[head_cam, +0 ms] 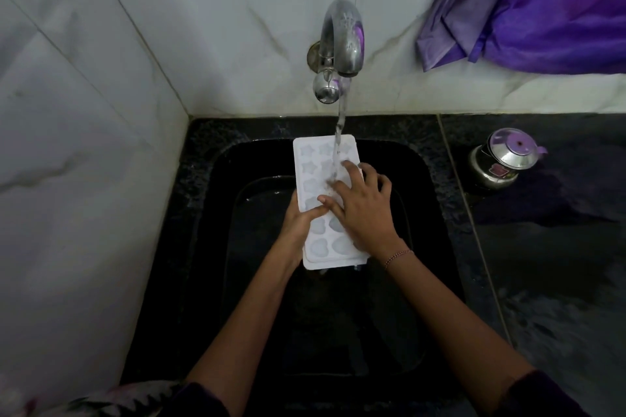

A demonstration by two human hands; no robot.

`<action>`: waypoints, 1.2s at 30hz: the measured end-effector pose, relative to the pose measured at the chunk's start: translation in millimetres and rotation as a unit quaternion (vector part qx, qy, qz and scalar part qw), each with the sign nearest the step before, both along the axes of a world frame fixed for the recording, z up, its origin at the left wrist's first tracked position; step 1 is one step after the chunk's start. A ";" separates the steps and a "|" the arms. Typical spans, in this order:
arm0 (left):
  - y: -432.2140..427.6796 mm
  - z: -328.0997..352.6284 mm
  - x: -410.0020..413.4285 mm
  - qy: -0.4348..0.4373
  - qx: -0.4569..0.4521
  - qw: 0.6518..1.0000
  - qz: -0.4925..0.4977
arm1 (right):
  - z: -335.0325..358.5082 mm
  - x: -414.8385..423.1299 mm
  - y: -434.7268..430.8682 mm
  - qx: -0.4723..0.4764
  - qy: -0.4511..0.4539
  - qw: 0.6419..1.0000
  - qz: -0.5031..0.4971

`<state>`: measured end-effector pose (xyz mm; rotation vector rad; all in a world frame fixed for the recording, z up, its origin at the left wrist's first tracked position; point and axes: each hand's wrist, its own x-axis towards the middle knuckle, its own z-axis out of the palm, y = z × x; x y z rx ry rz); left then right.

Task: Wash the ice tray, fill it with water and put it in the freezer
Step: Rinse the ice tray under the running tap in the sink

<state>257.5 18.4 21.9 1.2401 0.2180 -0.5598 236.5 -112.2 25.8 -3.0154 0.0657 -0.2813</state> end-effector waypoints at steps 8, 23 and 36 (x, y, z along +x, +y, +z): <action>2.8 -4.2 -2.9 -0.002 0.007 1.000 -0.016 | 2.4 5.1 -6.7 -0.048 -0.003 0.998 0.032; -13.3 -3.4 -3.1 0.001 0.049 0.997 -0.066 | 4.7 2.3 -4.5 -0.041 -0.014 0.998 0.042; -1.4 -10.5 0.2 -0.039 0.075 0.992 -0.094 | 2.6 4.2 -5.1 -0.008 0.020 0.996 0.089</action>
